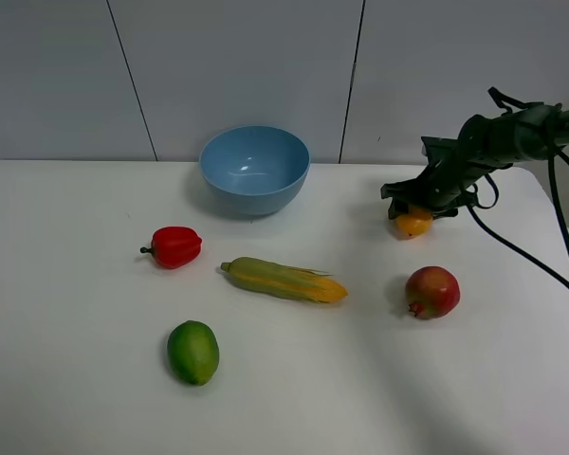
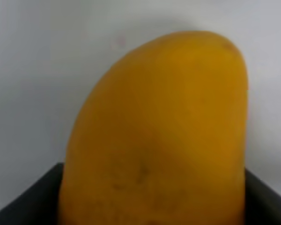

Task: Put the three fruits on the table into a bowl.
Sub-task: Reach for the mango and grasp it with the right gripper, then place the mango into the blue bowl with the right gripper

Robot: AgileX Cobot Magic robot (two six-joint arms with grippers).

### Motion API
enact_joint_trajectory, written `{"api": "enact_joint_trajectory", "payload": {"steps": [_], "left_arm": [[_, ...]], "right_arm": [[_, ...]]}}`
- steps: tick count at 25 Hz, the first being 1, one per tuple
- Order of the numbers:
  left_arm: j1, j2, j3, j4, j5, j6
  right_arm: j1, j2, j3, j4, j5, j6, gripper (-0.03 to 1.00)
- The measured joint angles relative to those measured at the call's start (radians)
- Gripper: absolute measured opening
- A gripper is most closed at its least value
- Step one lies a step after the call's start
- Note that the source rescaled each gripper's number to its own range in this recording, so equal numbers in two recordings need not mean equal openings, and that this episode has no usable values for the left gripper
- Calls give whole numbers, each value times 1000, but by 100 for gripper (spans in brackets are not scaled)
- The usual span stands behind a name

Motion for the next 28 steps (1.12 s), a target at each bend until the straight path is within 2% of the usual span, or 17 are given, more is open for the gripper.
{"api": "enact_joint_trajectory", "payload": {"steps": [5,11,17,22,27,28], "left_arm": [[0,0,0,0,0,0],[0,0,0,0,0,0],[0,0,0,0,0,0],[0,0,0,0,0,0],[0,0,0,0,0,0],[0,0,0,0,0,0]], "right_arm": [[82,-68,-96,88,71,-2,3],[240,-110,-461,117,125,-25,3],[348,45,-726,126,155,-48,3],[396,204,-755,132,181,-48,3],[419,281,-755,129,171,-48,3],[421,284,-755,129,161,-48,6]]}}
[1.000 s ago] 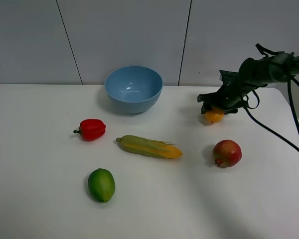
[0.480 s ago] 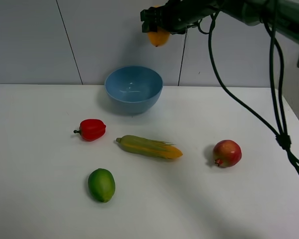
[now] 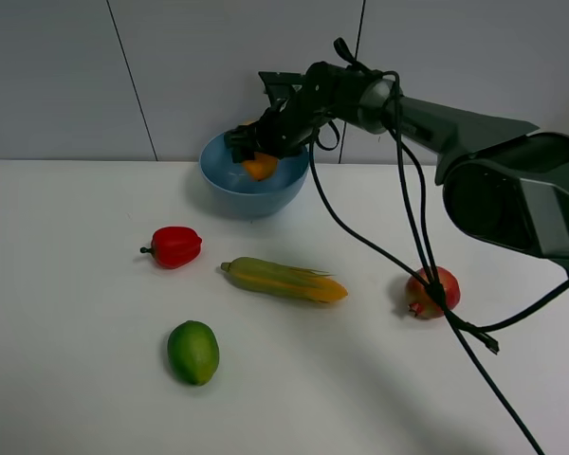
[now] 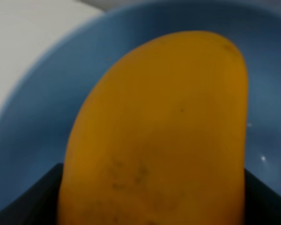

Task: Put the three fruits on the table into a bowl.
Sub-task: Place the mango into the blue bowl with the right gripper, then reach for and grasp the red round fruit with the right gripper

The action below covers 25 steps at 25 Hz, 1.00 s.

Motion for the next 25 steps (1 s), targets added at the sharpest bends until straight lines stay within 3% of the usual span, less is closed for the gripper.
{"api": "enact_joint_trajectory", "payload": {"steps": [1,3,4,6,13,18,25], "left_arm": [[0,0,0,0,0,0],[0,0,0,0,0,0],[0,0,0,0,0,0],[0,0,0,0,0,0],[0,0,0,0,0,0],[0,0,0,0,0,0],[0,0,0,0,0,0]], "right_arm": [[1,0,0,1,-21,-1,22],[5,-1,-6,1,-68,-2,68],[7,-3,-8,1,-83,-2,81],[10,-3,-8,1,-88,-2,93],[10,-65,-8,-28,27,-1,99],[22,-205,-8,-161,167,0,100],[35,-358,-8,-262,349,28,100]]}}
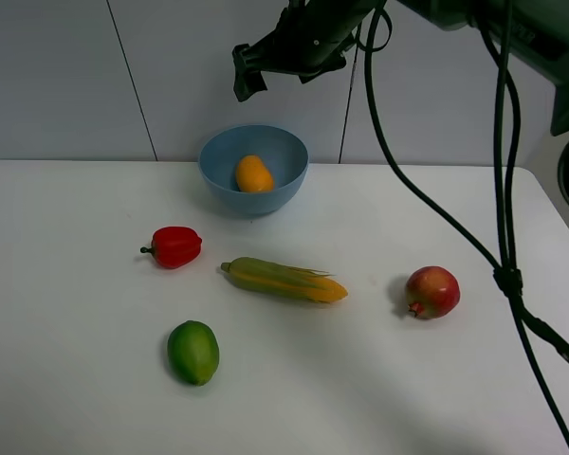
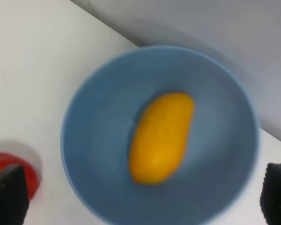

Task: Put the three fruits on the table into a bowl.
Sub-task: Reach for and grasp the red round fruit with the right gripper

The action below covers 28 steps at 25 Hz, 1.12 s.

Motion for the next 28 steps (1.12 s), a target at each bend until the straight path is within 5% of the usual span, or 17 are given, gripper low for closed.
{"api": "enact_joint_trajectory", "payload": {"steps": [6,16,28], "left_arm": [[0,0,0,0,0,0],[0,0,0,0,0,0],[0,0,0,0,0,0]], "right_arm": [[-2,-98,24,-77,66,58,100],[-111,-381,503,-129,-43,68,100],[-114,-424,570,-148,80,79,100]]}}
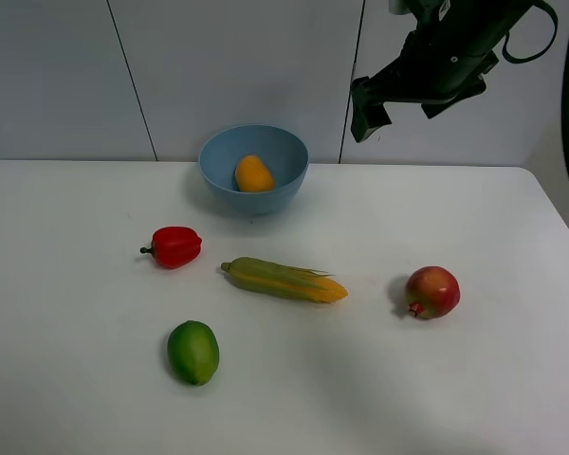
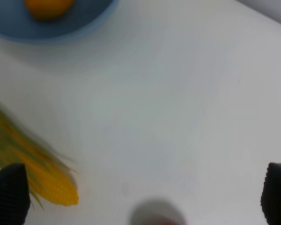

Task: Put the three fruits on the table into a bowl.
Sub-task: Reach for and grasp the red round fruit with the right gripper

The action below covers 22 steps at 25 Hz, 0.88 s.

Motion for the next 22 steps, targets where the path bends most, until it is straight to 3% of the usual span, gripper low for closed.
{"api": "enact_joint_trajectory", "payload": {"steps": [8,16,22], "left_arm": [[0,0,0,0,0,0],[0,0,0,0,0,0],[0,0,0,0,0,0]], "right_arm": [[-13,-227,446,9,-343,0,100],[-102,-297,799,14,-452,45,100],[-201,-299,927,22,-608,46,100]]}}
